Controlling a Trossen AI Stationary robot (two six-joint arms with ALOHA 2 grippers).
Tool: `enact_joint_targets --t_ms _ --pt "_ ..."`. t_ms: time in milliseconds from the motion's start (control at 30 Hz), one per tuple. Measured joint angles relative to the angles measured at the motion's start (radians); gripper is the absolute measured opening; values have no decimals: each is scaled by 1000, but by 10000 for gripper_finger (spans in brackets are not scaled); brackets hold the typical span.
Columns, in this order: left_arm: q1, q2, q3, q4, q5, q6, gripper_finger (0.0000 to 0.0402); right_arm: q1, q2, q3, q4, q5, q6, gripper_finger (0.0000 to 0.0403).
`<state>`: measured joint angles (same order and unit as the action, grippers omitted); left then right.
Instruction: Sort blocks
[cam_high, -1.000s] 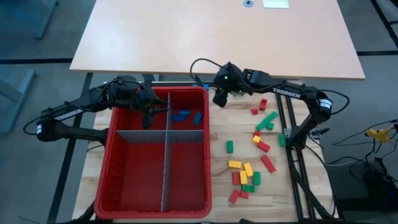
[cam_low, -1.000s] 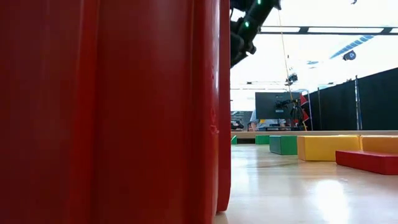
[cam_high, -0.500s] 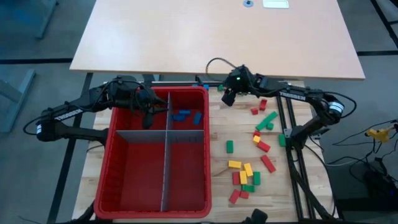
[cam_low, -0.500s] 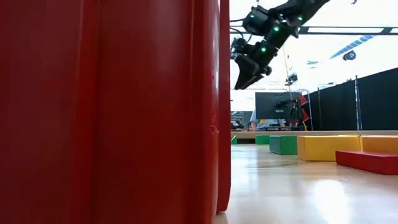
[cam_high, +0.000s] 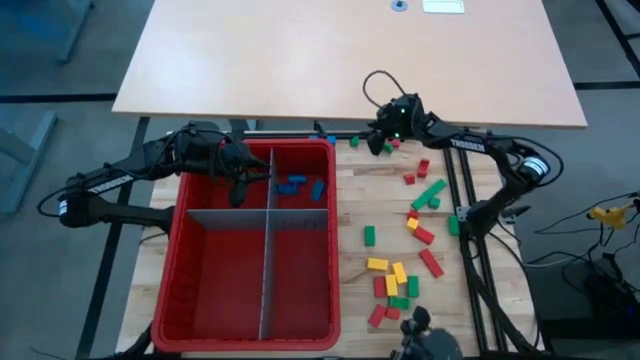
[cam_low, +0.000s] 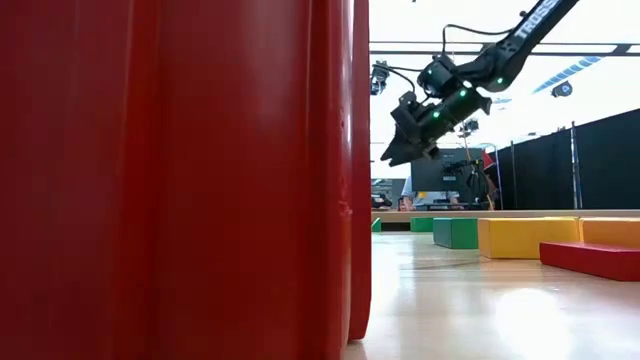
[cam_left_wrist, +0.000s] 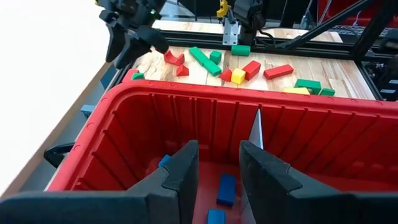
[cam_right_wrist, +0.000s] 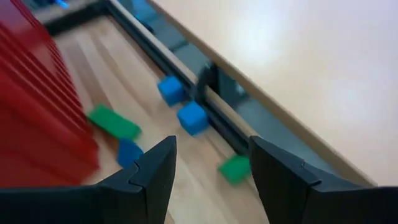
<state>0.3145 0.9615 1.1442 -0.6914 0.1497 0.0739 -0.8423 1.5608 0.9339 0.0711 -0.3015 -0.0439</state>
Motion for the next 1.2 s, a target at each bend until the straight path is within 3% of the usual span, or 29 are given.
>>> enact_joint_targets --t_ms 133,633,1200 --pt "0 0 0 3 0 -10 108 -40 79 60 43 -98 45 179" --pt "0 0 0 1 0 -17 109 -47 378 268 -9 -183 -113 178" --pt "0 0 0 19 0 -31 109 -7 418 286 45 -207 -168 179"
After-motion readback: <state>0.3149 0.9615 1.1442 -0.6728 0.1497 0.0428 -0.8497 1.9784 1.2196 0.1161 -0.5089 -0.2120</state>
